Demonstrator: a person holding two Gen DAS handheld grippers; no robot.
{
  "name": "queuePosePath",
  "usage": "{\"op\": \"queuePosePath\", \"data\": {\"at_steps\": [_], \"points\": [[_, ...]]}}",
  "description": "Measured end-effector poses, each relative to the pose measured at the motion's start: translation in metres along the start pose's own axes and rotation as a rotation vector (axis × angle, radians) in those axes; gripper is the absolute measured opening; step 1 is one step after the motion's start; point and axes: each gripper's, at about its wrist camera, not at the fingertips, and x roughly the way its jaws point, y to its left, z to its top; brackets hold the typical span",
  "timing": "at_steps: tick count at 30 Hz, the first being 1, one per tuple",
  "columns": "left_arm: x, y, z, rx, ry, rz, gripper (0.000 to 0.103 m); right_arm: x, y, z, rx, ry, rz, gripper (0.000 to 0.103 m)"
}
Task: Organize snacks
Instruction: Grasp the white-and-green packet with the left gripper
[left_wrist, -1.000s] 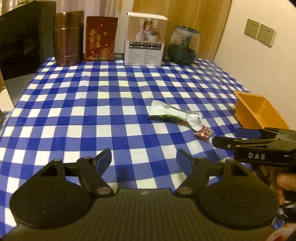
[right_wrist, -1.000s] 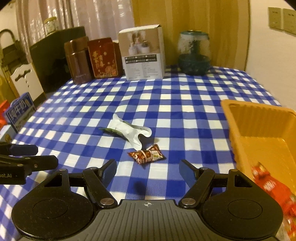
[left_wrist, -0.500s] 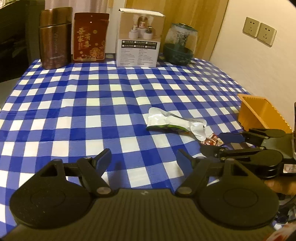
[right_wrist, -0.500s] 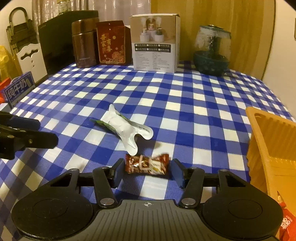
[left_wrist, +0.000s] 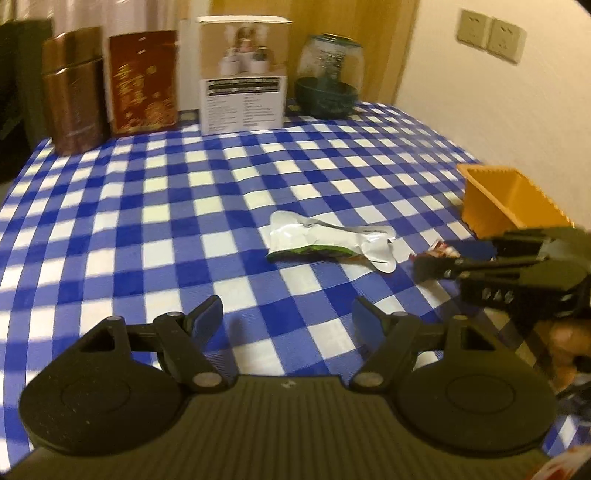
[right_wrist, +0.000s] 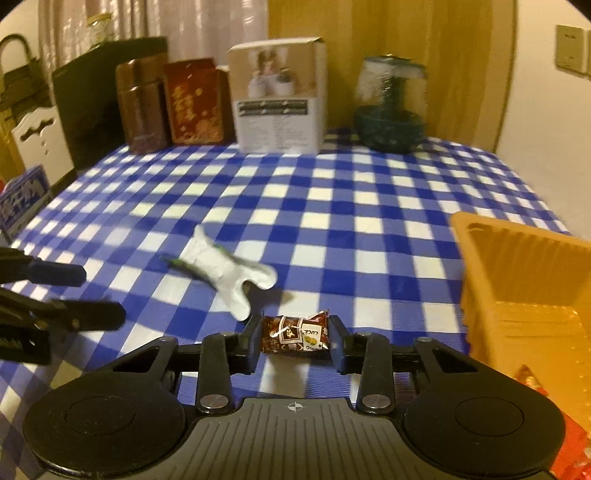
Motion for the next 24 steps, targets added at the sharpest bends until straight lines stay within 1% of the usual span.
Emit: {"op": "queuePosePath", "data": {"at_steps": [2, 8, 12, 13, 16, 20, 22, 24], "points": [[0.007, -0.006, 0.004, 0.079, 0.000, 0.000, 0.074, -0.006, -0.004, 0.000, 0.030, -0.003, 0.000, 0.038], [0.030, -0.029, 0.019, 0.393, -0.022, 0.031, 0.074, -0.023, -0.011, -0.002, 0.105, -0.009, -0.019, 0.038], [0.046, -0.036, 0.029, 0.557, -0.020, 0.001, 0.074, -0.031, -0.013, -0.004, 0.145, -0.017, -0.024, 0.038], [0.050, -0.037, 0.032, 0.600, -0.019, -0.009, 0.074, -0.032, -0.013, -0.003, 0.151, -0.019, -0.021, 0.038], [0.059, -0.045, 0.039, 0.749, -0.014, -0.075, 0.075, -0.033, -0.013, -0.001, 0.157, -0.032, -0.021, 0.038], [0.072, -0.053, 0.046, 0.892, 0.019, -0.171, 0.074, -0.033, -0.017, 0.001, 0.175, -0.033, -0.023, 0.038], [0.079, -0.056, 0.050, 0.930, 0.052, -0.200, 0.073, -0.033, -0.019, 0.001, 0.182, -0.034, -0.026, 0.038], [0.086, -0.054, 0.055, 0.919, 0.104, -0.233, 0.068, -0.033, -0.021, 0.001, 0.192, -0.033, -0.029, 0.038]]}}
